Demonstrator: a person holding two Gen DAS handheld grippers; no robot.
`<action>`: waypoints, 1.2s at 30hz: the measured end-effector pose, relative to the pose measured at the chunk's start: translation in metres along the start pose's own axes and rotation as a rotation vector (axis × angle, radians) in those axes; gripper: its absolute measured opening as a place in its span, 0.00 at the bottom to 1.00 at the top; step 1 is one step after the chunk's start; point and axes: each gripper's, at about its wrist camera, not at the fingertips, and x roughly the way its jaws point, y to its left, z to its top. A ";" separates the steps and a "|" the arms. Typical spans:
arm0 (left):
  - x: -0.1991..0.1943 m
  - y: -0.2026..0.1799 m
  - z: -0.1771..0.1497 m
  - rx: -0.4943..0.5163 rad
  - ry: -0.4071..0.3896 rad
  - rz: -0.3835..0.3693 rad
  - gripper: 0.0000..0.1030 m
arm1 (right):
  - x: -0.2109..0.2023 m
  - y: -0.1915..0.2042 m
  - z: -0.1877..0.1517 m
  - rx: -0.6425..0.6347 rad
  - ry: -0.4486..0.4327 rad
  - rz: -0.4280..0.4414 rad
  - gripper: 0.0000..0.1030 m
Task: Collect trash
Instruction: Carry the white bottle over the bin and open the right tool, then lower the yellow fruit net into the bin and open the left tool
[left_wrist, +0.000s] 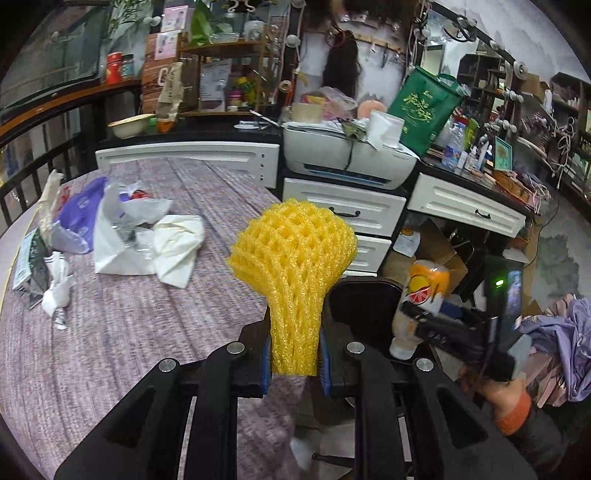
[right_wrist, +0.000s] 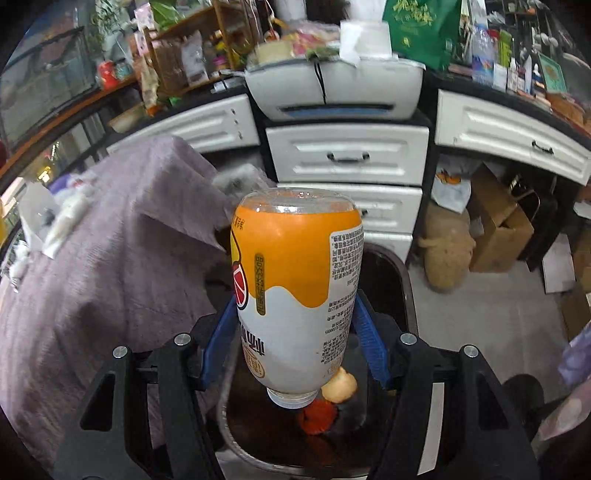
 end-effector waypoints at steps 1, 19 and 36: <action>0.004 -0.004 0.001 0.006 0.007 -0.005 0.19 | 0.007 -0.002 -0.004 -0.001 0.014 -0.008 0.60; 0.048 -0.047 -0.011 0.079 0.097 -0.042 0.19 | 0.066 -0.022 -0.048 0.023 0.165 -0.044 0.61; 0.085 -0.079 -0.023 0.137 0.200 -0.083 0.19 | -0.002 -0.042 -0.052 0.091 -0.003 -0.115 0.75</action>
